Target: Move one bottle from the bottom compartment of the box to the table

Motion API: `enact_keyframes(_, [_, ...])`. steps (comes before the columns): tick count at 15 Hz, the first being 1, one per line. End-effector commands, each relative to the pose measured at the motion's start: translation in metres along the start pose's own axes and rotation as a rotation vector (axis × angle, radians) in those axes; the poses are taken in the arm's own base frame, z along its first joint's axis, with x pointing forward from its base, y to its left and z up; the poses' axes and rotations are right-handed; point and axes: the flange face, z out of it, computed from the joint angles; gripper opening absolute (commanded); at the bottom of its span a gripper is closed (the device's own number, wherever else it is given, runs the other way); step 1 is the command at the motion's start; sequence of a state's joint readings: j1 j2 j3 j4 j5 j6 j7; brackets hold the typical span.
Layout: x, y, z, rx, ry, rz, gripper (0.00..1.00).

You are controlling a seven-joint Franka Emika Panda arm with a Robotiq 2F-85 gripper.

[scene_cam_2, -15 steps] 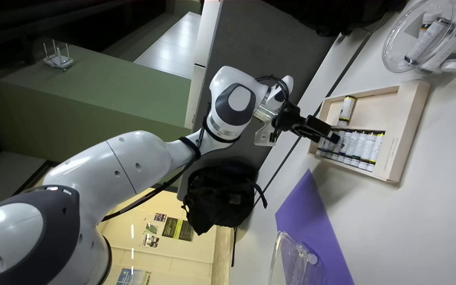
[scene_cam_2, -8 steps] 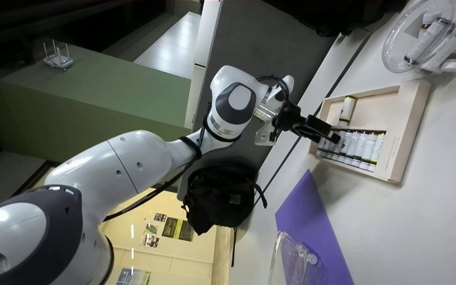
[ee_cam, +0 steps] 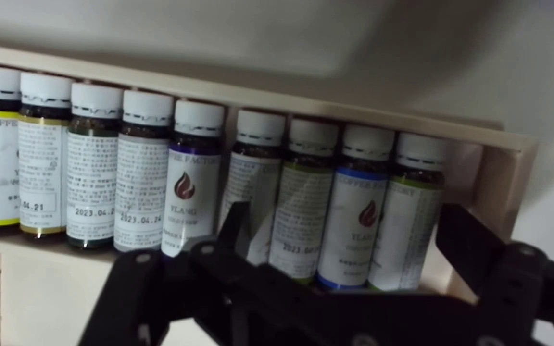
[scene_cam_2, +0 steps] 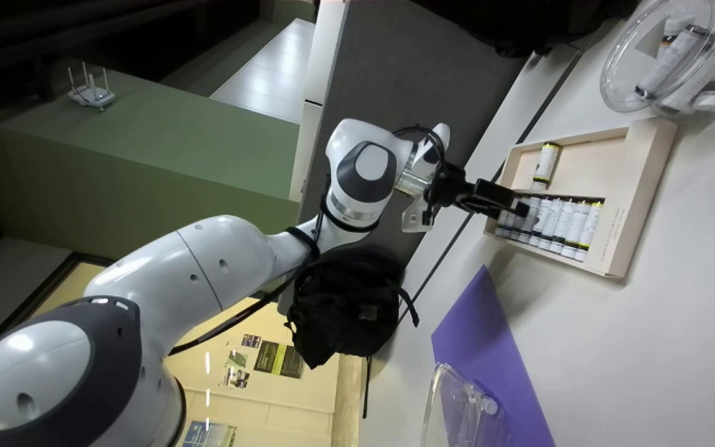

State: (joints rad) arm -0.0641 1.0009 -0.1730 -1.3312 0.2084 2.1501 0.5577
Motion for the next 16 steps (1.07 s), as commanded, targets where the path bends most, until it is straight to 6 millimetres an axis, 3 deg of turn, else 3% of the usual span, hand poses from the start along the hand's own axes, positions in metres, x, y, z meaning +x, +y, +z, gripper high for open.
enact_keyframes(1, [0.003, -0.008, 0.005, -0.056, -0.044, 0.031, 1.0])
enact_keyframes(8, [0.003, -0.01, -0.003, -0.139, -0.203, 0.061, 1.0])
enact_keyframes(16, [0.018, -0.014, -0.003, -0.152, -0.176, 0.11, 1.0])
